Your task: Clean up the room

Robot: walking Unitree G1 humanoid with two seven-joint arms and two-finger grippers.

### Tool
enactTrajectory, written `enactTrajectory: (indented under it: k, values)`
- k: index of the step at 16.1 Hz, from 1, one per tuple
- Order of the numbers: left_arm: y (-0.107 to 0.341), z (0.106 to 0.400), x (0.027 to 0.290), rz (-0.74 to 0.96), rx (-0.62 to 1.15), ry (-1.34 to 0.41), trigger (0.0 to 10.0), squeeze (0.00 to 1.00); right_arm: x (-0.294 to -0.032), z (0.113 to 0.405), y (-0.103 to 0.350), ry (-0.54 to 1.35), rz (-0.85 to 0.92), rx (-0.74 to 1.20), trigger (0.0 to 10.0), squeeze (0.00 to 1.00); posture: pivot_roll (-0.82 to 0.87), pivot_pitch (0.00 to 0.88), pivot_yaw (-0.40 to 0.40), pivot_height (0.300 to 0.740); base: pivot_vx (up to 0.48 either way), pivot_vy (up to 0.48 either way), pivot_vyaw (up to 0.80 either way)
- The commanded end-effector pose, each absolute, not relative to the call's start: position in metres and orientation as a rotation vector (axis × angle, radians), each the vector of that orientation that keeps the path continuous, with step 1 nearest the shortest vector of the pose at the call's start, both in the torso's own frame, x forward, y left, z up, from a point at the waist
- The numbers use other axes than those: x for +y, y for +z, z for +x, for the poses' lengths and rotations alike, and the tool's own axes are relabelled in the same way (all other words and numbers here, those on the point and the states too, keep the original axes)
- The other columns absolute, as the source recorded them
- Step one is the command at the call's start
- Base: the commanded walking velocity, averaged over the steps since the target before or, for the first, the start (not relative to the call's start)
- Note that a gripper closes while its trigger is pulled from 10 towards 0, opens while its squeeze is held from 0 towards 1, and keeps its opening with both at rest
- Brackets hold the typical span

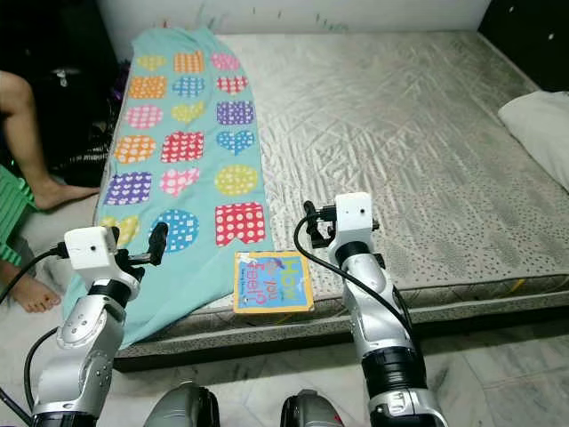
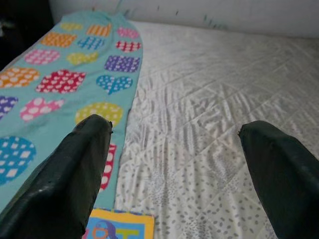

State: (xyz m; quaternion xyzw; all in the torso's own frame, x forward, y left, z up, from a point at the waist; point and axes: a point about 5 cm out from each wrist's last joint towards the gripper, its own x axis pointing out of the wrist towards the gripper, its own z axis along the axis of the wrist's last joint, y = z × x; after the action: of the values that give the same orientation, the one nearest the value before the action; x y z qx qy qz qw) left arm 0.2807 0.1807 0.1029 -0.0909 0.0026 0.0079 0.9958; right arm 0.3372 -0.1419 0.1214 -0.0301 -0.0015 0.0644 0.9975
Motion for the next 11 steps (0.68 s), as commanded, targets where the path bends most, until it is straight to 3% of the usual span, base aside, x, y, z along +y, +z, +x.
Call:
enactTrajectory:
  k: [1, 11]
  values:
    - [0.1068, 0.2781, 0.1824, -0.180, -0.007, 0.006, 10.0, 0.00, -0.1482, 0.3356, 0.1249, 0.111, -0.042, -0.012, 10.0, 0.00, -0.06, 0.062, -0.017, 0.688, 0.000, 0.000, 0.00]
    - [0.1038, 0.2837, 0.1761, -0.180, 0.002, -0.026, 10.0, 0.00, -0.1533, 0.3357, 0.1231, 0.091, -0.068, -0.009, 10.0, 0.00, -0.08, 0.048, 0.000, 0.688, 0.000, 0.000, 0.00]
